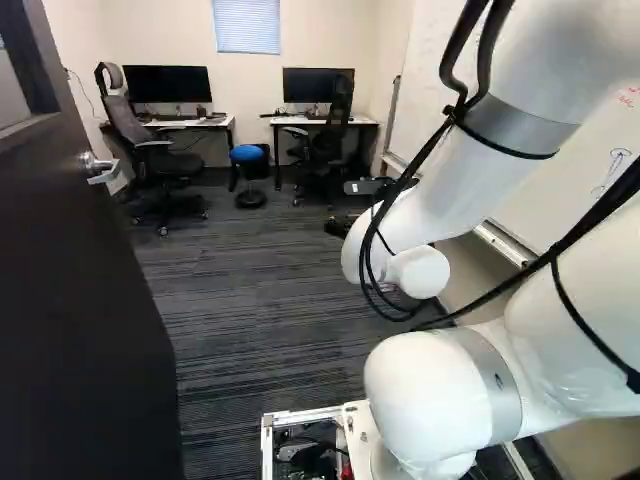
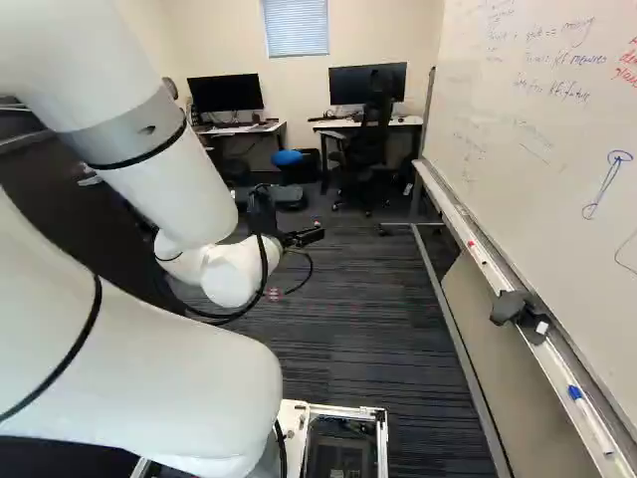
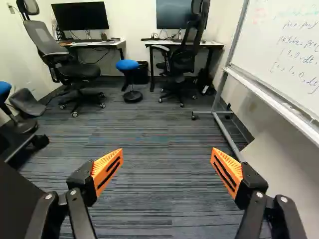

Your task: Open the door and move inside

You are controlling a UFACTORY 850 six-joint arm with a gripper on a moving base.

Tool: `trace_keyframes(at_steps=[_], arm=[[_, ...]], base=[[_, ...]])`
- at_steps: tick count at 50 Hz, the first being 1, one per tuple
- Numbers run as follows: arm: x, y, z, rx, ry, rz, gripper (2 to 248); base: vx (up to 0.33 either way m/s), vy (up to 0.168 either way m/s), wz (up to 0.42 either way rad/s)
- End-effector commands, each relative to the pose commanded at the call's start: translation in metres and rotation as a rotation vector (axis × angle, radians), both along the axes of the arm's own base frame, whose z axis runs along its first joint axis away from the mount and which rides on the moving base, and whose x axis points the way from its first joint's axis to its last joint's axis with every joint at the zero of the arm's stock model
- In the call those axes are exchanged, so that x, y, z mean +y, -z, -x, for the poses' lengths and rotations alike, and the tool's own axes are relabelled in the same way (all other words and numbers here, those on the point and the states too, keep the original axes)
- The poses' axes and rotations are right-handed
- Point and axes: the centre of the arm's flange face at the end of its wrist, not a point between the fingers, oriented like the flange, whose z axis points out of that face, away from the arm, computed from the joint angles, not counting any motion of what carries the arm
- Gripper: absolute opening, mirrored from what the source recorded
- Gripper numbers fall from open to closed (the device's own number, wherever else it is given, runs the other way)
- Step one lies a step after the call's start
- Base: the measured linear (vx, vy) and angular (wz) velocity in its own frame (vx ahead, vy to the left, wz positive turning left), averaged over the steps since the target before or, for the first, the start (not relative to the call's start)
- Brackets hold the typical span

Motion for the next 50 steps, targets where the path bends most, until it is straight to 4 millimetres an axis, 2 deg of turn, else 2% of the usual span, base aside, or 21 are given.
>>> trace_keyframes(at_steps=[50], arm=[[0.0000, 0.0000, 0.0000, 0.000, 0.000, 0.000, 247]], base=[[0.205, -0.002, -0.020]])
